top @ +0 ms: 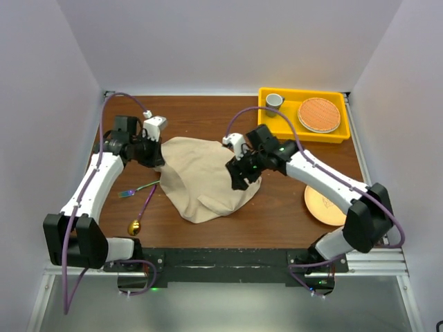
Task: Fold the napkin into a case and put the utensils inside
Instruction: Flatten out the crumpled napkin at the center of the board.
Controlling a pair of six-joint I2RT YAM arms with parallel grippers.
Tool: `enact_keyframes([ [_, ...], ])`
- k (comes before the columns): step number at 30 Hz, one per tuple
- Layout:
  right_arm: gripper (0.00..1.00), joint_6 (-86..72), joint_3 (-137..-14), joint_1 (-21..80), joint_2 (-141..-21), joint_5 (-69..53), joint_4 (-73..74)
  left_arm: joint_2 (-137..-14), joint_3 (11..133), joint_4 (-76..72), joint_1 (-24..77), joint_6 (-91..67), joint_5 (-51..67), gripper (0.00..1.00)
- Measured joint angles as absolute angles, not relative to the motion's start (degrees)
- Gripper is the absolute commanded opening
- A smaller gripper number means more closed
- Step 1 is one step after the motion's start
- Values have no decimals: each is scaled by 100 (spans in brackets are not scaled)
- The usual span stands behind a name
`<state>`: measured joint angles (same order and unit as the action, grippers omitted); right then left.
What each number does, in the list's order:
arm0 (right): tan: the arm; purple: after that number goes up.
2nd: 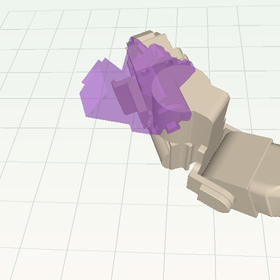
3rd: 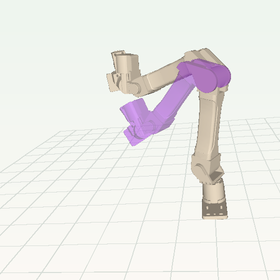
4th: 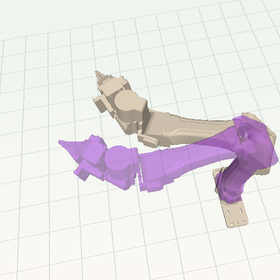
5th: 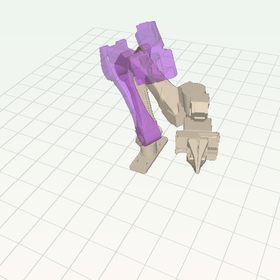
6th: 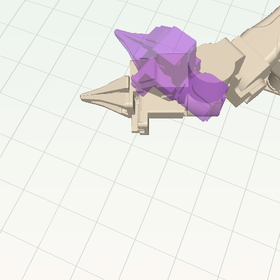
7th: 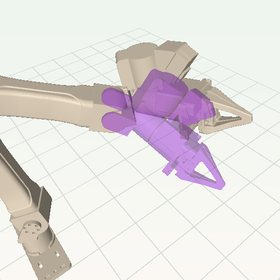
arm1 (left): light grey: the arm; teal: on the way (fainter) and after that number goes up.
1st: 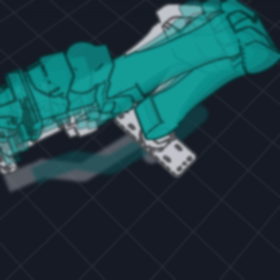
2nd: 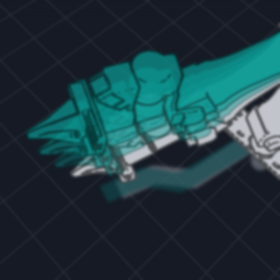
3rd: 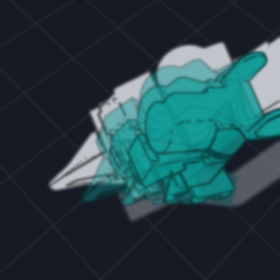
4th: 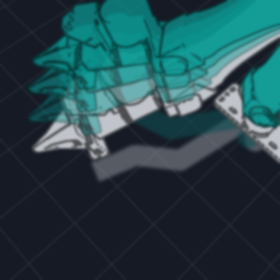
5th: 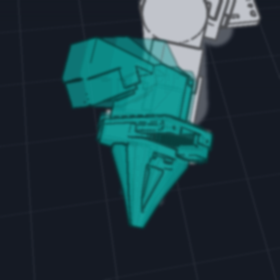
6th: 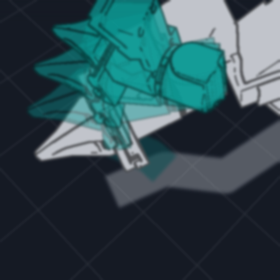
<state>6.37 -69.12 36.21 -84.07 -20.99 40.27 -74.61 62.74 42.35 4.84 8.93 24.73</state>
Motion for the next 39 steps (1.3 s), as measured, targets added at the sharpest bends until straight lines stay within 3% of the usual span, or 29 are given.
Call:
enact_keyframes([
  [5, 70, 427, -6965, 4816, -8892, -1522, 3310, -7577, 6265, 4176, 298, 434, 2139, 0],
  [12, 71, 294, -7229, 6501, -9411, 403, 2644, -7950, 6267, 4169, 235, -423, 1640, 0],
  [27, 63, 261, -7546, 7019, -10661, 2141, 2198, -8018, 6267, 4141, 5, -978, 1605, 0],
  [30, 56, 266, -7546, 7063, -10779, 2331, 2143, -8075, 6267, 4139, -75, -1004, 1603, 0],
  [33, 39, 259, -7548, 7109, -10855, 2460, 2137, -8152, 6267, 4141, -113, -1015, 1601, 0],
  [34, 27, 246, -7548, 7124, -10864, 2475, 2147, -8178, 6267, 4141, -115, -1015, 1601, 0],
  [36, 15, 242, -7548, 7124, -10857, 2539, 2152, -8208, 6267, 4141, -117, -1015, 1603, 0],
  [37, 0, 244, -7548, 7126, -10853, 2591, 2145, -8215, 6270, 4141, -117, -1015, 1605, 0],
  [39, 0, 281, -7544, 7107, -10803, 2630, 2182, -8215, 6292, 4141, -119, -1004, 1608, 0],
])
